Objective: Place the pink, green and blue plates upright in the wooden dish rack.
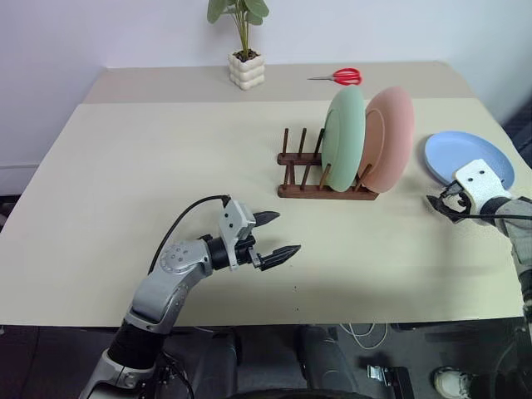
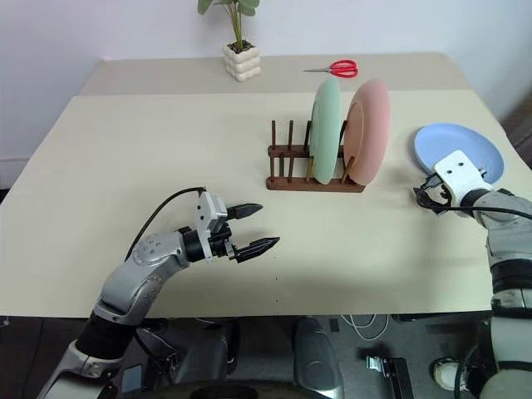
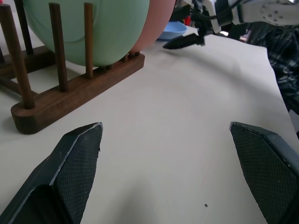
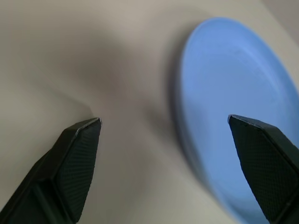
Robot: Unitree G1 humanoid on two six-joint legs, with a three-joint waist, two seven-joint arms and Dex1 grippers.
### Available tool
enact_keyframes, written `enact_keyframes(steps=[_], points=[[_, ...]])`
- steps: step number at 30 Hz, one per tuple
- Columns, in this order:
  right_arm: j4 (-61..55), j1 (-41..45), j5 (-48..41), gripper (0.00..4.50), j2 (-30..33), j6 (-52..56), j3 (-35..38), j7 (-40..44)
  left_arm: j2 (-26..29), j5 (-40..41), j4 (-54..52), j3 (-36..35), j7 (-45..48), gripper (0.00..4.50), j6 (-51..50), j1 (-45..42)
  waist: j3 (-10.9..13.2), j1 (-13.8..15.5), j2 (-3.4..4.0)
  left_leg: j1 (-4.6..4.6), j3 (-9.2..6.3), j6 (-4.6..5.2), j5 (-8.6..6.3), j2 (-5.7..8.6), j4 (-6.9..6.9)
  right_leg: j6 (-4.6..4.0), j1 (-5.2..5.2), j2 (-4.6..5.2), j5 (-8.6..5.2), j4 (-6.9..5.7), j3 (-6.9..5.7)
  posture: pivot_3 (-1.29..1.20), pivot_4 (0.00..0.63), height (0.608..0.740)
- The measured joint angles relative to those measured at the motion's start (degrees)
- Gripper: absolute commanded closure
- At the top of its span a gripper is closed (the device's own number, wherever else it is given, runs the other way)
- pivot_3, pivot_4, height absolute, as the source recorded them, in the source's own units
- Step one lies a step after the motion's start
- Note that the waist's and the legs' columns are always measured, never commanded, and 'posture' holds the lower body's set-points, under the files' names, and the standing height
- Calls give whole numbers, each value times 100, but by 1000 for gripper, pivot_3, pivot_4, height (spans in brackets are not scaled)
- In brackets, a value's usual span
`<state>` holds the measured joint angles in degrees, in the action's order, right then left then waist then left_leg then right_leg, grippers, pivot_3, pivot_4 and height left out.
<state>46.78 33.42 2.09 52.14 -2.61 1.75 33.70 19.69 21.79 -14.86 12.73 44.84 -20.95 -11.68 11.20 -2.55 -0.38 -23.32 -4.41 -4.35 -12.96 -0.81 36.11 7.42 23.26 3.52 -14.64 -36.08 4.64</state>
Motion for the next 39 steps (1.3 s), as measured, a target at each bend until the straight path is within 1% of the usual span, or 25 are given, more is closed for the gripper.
enact_keyframes(steps=[1,2,4,5,9,11,16,19,21,23,27,31,34,36,39], points=[[367,229,142,74,-54,-143,-95,-92,-1,0,-3,1,-12,0,-2,6,0,-1,-1,0,0,0,0,0,1,-1,-1,0,0,1,0,0,150,730],[596,360,227,305,-109,-233,-148,-159,-4,0,-12,-1,-22,0,-2,14,1,2,-2,0,0,0,0,0,1,-1,-1,0,0,0,0,0,150,730],[1026,599,404,964,-180,-491,-264,-304,-4,-1,-33,-1,-57,0,-4,25,0,1,-1,1,-1,0,0,1,2,-1,-3,0,0,0,0,0,150,730],[1184,663,480,1410,-183,-583,-322,-353,-2,-1,-60,-2,-77,0,-4,29,1,8,-3,0,-3,0,0,1,3,-1,-5,0,0,0,0,0,150,730],[1560,757,633,3503,-222,-791,-370,-445,-1,0,-99,-4,-134,0,-4,43,1,13,-3,1,-3,0,0,2,3,-1,-6,1,0,0,0,0,150,730],[1669,758,679,4447,-225,-835,-371,-484,0,0,-101,-3,-142,0,-5,57,1,4,-3,2,-3,0,0,2,2,1,-6,1,1,0,0,0,150,730],[1699,761,750,4447,-239,-982,-369,-700,5,2,-106,-2,-148,0,-7,70,0,-2,-2,3,-3,0,0,2,1,2,-6,0,1,-2,1,0,150,730],[1472,672,941,4447,-233,-1219,-372,-1259,19,3,-107,-2,-145,0,-7,77,1,-1,4,2,-3,0,0,3,1,2,-3,1,1,-2,2,0,150,730],[929,616,1073,4447,-162,-1417,-328,-1749,35,4,-113,-2,-140,0,-10,85,5,-9,15,1,-1,0,0,3,1,4,2,1,2,-4,5,0,150,730],[272,627,1077,4447,-47,-1507,-176,-2038,38,9,-131,-2,-135,0,-14,89,5,-11,21,2,-1,0,0,2,-3,11,5,-1,6,-8,5,0,150,730],[-1095,752,1065,4447,41,-1423,113,-2202,49,15,-176,-2,-125,0,-56,103,4,1,21,2,-3,0,0,2,-2,18,3,-1,9,-8,4,0,150,730],[-2332,1078,1121,4447,-47,-1416,54,-2118,53,14,-180,-2,-125,0,-99,121,5,-6,24,0,-2,0,0,2,-3,17,8,0,9,-8,4,0,150,730],[-3226,1551,997,4447,-349,-1417,-3,-1875,53,14,-187,-3,-128,0,-106,122,4,-3,22,1,-6,0,0,-1,-7,19,7,-2,10,-10,0,0,150,730],[-3765,1651,678,4447,-655,-1398,-123,-1539,52,13,-192,-3,-139,0,-107,124,3,1,18,1,-9,0,0,-1,-5,20,4,-2,10,-9,-3,0,150,730],[-4664,1495,-497,4447,-1358,-1005,-449,-638,50,8,-213,-10,-182,0,-106,140,3,19,16,-2,-16,0,0,-1,1,20,-1,-1,11,-10,-6,0,150,730]])
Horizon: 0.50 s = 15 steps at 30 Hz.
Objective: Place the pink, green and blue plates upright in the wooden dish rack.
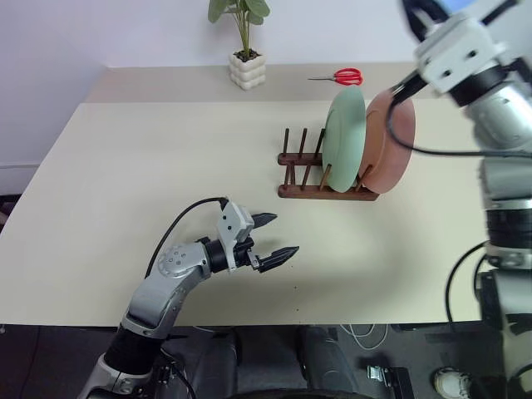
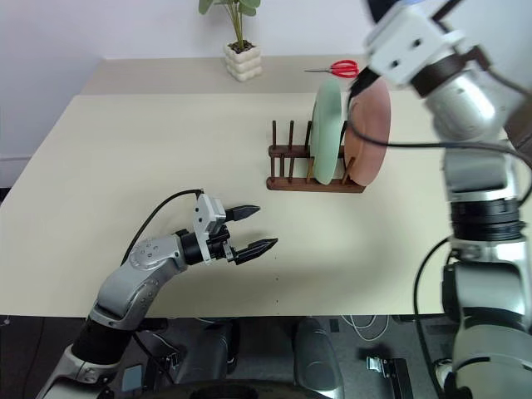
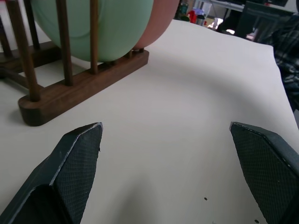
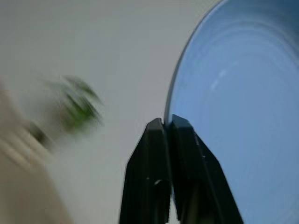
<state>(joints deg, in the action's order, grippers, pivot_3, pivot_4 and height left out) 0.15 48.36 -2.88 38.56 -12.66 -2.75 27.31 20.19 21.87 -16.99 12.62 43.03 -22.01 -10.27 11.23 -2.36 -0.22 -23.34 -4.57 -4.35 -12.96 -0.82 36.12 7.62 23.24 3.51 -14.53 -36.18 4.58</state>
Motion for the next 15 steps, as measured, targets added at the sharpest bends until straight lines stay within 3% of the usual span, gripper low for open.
enact_keyframes(steps=[8,15], points=[[-1770,-665,-3175,4447,-931,2752,-102,677,160,-54,-14,-282,-202,0,117,127,1,27,-4,-3,-14,0,0,0,4,-18,0,0,-9,-7,-12,0,150,730],[-1880,-1225,-5025,4447,-1431,4691,513,-250,443,-40,-17,-670,-199,0,120,339,0,16,-6,-4,-14,0,0,0,2,-20,2,-1,-10,-7,-12,0,150,730]])
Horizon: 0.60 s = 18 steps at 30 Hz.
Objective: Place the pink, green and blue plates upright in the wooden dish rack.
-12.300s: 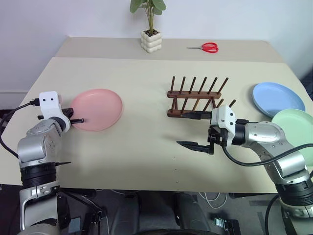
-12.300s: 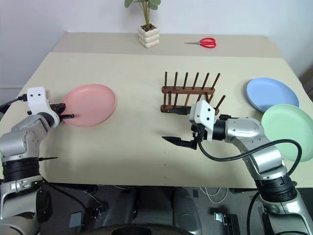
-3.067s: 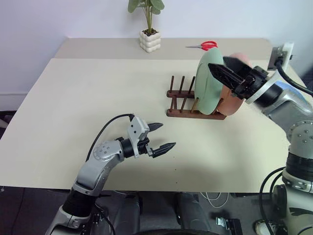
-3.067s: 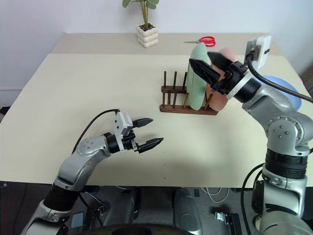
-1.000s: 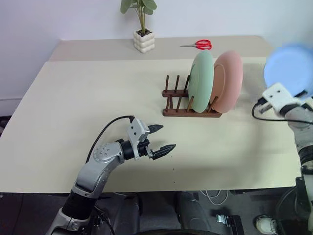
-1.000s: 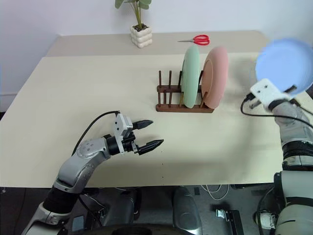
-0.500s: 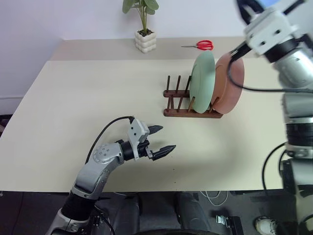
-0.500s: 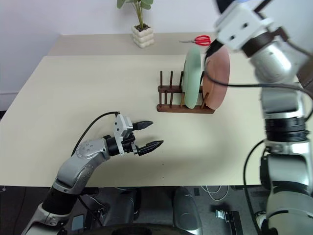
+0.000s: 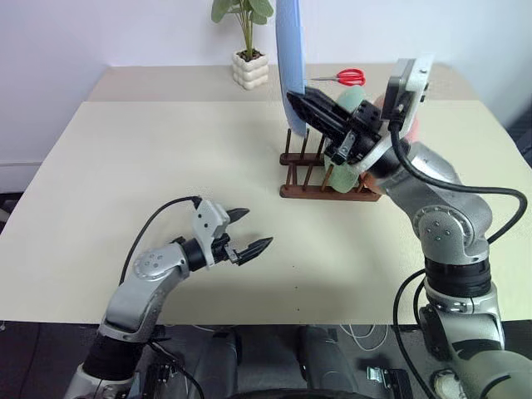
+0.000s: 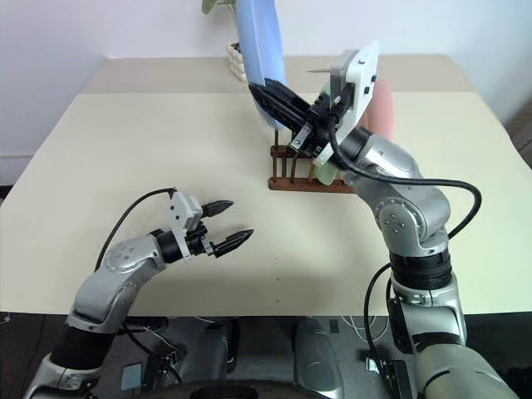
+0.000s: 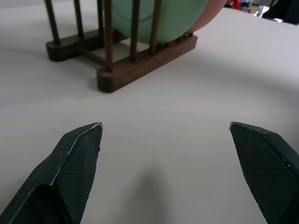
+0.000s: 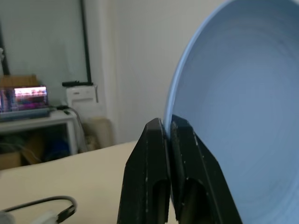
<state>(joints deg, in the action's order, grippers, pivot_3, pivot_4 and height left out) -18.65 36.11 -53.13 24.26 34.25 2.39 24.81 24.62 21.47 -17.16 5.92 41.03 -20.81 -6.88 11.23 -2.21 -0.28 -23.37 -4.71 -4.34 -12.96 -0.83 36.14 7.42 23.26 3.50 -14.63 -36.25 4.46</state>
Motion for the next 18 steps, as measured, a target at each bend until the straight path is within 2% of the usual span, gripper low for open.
enact_keyframes(steps=[7,18], points=[[179,-23,-877,4447,-415,684,501,-749,1,42,-103,-2,8,0,-6,3,0,-19,0,0,1,0,0,0,-2,2,2,-2,0,0,0,0,150,730],[465,-12,-1078,4447,-523,1005,654,-1088,-10,42,-106,11,10,0,-12,3,0,-28,0,-1,1,0,0,-1,-3,1,5,-3,0,0,0,0,150,730]])
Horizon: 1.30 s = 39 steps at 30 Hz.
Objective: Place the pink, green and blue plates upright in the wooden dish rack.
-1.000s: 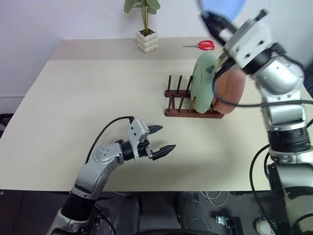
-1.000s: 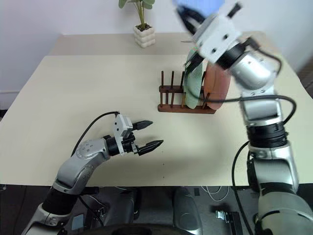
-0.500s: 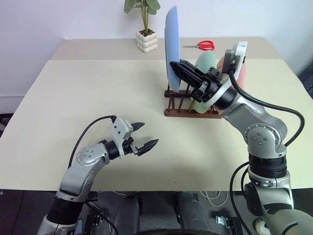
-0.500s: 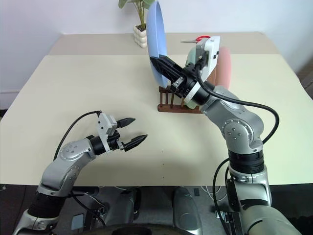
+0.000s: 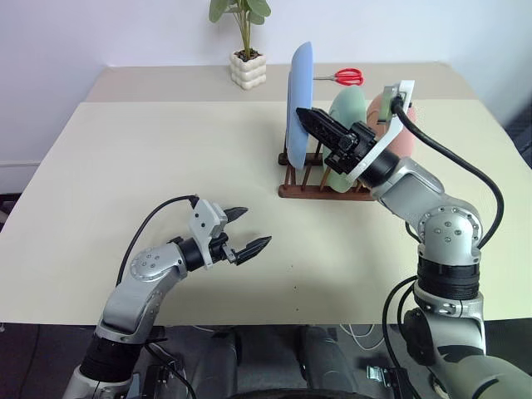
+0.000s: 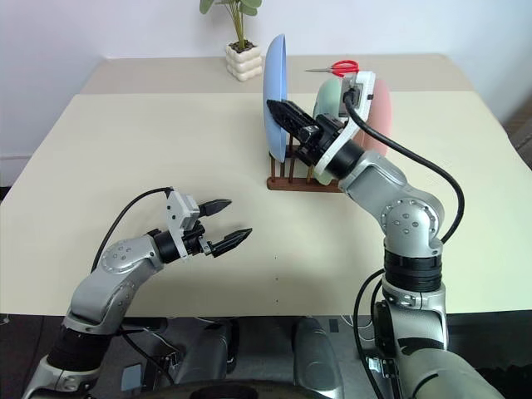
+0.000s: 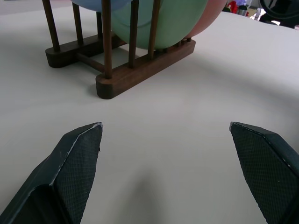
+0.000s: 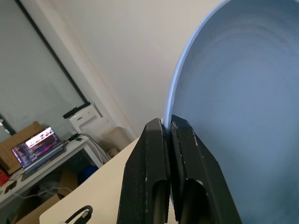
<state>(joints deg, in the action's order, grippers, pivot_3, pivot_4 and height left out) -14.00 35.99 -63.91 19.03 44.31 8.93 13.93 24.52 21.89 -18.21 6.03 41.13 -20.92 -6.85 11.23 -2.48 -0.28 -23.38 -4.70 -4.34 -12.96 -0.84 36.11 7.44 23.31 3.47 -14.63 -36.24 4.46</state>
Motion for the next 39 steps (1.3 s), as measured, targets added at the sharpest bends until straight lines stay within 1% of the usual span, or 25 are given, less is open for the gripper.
enact_keyframes(steps=[3,6,7,8,13,22,28,34,37,39], points=[[32,3,1,4447,-18,15,51,-41,-3,0,0,3,0,0,-1,0,0,-1,0,0,0,0,0,0,0,0,0,0,0,0,0,0,150,730],[44,8,-24,3564,-73,36,82,-90,-15,0,-3,14,0,0,-3,0,0,-2,0,0,0,0,0,0,-1,0,1,0,0,0,0,0,150,730],[57,12,-39,3212,-85,38,91,-109,-20,0,-4,26,0,0,-3,0,0,-2,0,0,0,0,0,0,-1,0,1,0,0,0,0,0,150,730],[61,14,-43,2560,-98,40,95,-123,-22,0,-4,36,0,0,-4,0,0,-2,0,0,0,0,0,0,-1,0,1,0,0,0,0,0,150,730],[63,14,-37,49,-99,48,99,-161,-22,0,-5,50,0,0,-4,-1,0,-2,0,0,0,0,0,0,-2,-1,1,0,-1,1,0,0,150,730],[59,25,92,49,-23,48,95,-217,-25,0,-4,51,2,0,-4,-1,0,-2,0,-1,1,0,0,0,-2,-1,2,0,-1,1,0,0,150,730],[57,215,491,49,303,45,39,5,-39,0,-4,57,4,0,-3,-7,0,-2,0,-1,1,0,0,0,-2,-2,3,0,-2,2,0,0,150,730],[57,235,1119,49,583,-81,-124,449,-66,-2,-3,128,9,0,-2,-11,0,0,0,-2,2,0,0,0,-3,-2,3,0,-2,3,1,0,150,730],[2,236,1488,49,822,-420,-162,845,-79,-2,-2,130,12,0,-1,-14,0,7,0,-4,2,0,0,0,-2,-2,3,0,-2,7,1,0,150,730],[-114,238,1729,49,1126,-732,-117,1173,-90,-3,-1,133,14,0,0,-21,1,15,0,-6,3,0,0,0,-3,-2,3,0,-2,10,0,0,150,730]])
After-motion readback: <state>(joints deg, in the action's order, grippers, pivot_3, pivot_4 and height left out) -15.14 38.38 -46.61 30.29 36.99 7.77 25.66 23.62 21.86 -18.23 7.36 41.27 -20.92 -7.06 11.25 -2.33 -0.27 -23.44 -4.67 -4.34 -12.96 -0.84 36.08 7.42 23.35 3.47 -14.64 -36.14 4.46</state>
